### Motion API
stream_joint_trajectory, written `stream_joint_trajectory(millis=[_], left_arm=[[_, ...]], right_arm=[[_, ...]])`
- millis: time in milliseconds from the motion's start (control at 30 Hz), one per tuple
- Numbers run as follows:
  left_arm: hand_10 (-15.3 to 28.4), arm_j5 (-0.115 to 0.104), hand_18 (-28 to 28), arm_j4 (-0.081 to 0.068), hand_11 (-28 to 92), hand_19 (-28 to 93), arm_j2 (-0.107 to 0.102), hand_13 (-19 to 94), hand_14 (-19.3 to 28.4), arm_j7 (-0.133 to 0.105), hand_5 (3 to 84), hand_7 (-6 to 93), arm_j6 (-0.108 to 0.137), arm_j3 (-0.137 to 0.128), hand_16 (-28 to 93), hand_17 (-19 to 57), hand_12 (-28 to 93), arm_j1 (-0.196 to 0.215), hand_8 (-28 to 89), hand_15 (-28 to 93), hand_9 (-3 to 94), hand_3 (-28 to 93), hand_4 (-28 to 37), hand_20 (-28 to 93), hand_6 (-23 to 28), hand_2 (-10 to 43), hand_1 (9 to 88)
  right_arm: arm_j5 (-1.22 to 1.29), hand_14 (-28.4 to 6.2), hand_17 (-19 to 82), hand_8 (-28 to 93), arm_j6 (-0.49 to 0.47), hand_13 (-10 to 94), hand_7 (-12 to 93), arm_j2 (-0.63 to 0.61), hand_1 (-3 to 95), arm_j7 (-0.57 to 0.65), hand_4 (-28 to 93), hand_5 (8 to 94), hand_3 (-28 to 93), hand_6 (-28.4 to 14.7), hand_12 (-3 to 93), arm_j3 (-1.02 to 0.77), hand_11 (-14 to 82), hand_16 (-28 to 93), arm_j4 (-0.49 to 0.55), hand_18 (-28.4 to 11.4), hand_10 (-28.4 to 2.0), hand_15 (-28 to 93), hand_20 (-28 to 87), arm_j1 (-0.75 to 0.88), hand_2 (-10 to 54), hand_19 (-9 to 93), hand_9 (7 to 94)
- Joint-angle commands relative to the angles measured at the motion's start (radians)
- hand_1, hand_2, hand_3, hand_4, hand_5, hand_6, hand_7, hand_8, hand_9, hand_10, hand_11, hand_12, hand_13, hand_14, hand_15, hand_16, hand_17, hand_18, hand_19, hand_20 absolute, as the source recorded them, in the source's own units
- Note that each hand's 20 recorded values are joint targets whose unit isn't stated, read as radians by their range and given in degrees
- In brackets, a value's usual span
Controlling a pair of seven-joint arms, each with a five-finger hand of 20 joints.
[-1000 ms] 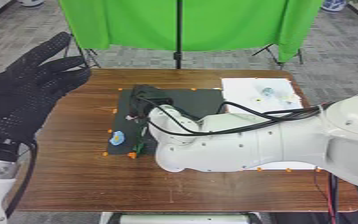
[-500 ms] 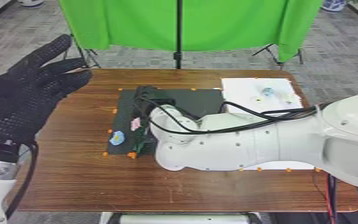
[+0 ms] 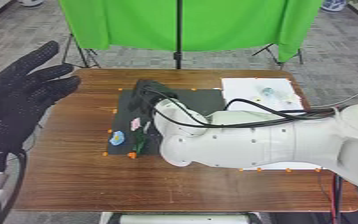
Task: Arrange flowers
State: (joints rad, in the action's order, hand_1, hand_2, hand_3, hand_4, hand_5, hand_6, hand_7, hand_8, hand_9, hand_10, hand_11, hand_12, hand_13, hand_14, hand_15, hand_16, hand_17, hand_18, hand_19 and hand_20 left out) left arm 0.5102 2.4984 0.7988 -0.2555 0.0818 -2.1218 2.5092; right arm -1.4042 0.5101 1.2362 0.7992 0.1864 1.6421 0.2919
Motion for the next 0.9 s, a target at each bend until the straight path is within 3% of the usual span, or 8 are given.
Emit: stream_joint_trajectory(millis=[33,233,333,433,533,600,700,900], left_arm=[[20.5,0.0,27.9,0.032,27,58,0.09,20,27.9,-0.001,30.0,16.2,0.063,0.003,-9,-10.1,12,0.113,-11,50,26.9,76,-26.1,18,6.9,7.8,22.6],[20.4,-0.001,27.9,0.034,26,58,0.115,20,27.7,-0.006,29.9,16.2,0.082,0.019,-9,-10.1,12,0.129,-11,50,26.9,76,-26.2,18,6.9,7.9,22.6],[20.4,-0.001,27.9,0.033,26,58,0.122,20,27.7,0.001,29.7,16.2,0.092,0.029,-9,-10.1,12,0.129,-11,50,26.8,75,-26.3,18,6.8,7.9,22.7],[20.4,-0.004,27.9,0.032,26,58,0.119,20,27.7,-0.008,29.5,16.1,0.1,0.036,-9,-10.1,12,0.141,-11,50,26.7,76,-26.3,18,6.8,7.9,22.7],[20.4,-0.012,27.9,0.035,26,58,0.122,20,27.8,-0.03,29.3,16.1,0.114,0.045,-9,-10.1,12,0.167,-11,50,26.4,75,-26.3,18,6.7,7.9,22.7],[20.3,-0.012,27.9,0.037,26,58,0.124,20,27.8,-0.052,29.0,16.2,0.107,0.043,-9,-10.1,12,0.19,-11,50,26.4,75,-26.4,18,6.6,7.9,22.6],[20.3,-0.021,28.0,0.037,26,58,0.112,20,27.8,-0.063,28.7,16.2,0.121,0.047,-9,-10.1,12,0.197,-11,49,26.3,76,-26.4,18,6.6,7.9,22.6],[20.1,-0.024,28.1,0.034,26,58,0.105,20,27.7,-0.063,28.4,16.3,0.116,0.047,-9,-10.1,12,0.188,-11,49,26.0,76,-26.4,18,6.5,7.9,22.5]], right_arm=[[-0.126,-6.3,24,-14,-0.1,75,16,-0.225,35.4,0.031,-28,58.4,74,1.8,14.2,-0.218,19.0,16,0.123,-18.1,-10.3,64,23,0.155,-5.7,81,78.3],[-0.2,-8.7,23,-13,-0.176,72,14,-0.412,32.3,0.064,-28,52.8,75,-0.4,13.6,-0.447,18.9,14,0.221,-19.6,-13.5,65,22,0.355,-5.3,82,72.9],[-0.233,-9.5,23,-12,-0.158,71,13,-0.494,31.5,0.094,-28,51.0,75,-1.1,13.3,-0.594,18.6,13,0.27,-20.0,-14.6,65,21,0.499,-5.0,82,71.6],[-0.291,-9.8,23,-12,-0.121,71,13,-0.575,31.2,0.15,-28,50.9,75,-0.9,13.1,-0.705,18.6,12,0.314,-20.8,-15.2,65,21,0.621,-4.9,83,71.0],[-0.327,-10.5,25,-12,-0.095,71,13,-0.635,30.8,0.195,-28,50.9,75,-1.2,13.1,-0.817,18.4,12,0.345,-21.6,-16.0,65,20,0.747,-4.9,84,70.9],[-0.335,-10.6,26,-12,-0.079,72,12,-0.667,30.8,0.221,-28,50.2,75,-1.7,13.0,-0.873,18.4,12,0.35,-22.2,-16.4,66,19,0.808,-4.9,85,71.0],[-0.348,-10.6,27,-11,-0.076,73,11,-0.688,30.7,0.257,-28,48.9,74,-2.4,12.9,-0.951,18.4,11,0.336,-22.7,-16.6,66,16,0.889,-5.1,86,71.3],[-0.384,-10.9,27,-10,-0.111,73,10,-0.723,30.2,0.324,-28,40.9,75,-6.3,13.0,-1.049,19.9,11,0.311,-23.4,-18.4,67,10,0.994,-6.3,90,68.1]])
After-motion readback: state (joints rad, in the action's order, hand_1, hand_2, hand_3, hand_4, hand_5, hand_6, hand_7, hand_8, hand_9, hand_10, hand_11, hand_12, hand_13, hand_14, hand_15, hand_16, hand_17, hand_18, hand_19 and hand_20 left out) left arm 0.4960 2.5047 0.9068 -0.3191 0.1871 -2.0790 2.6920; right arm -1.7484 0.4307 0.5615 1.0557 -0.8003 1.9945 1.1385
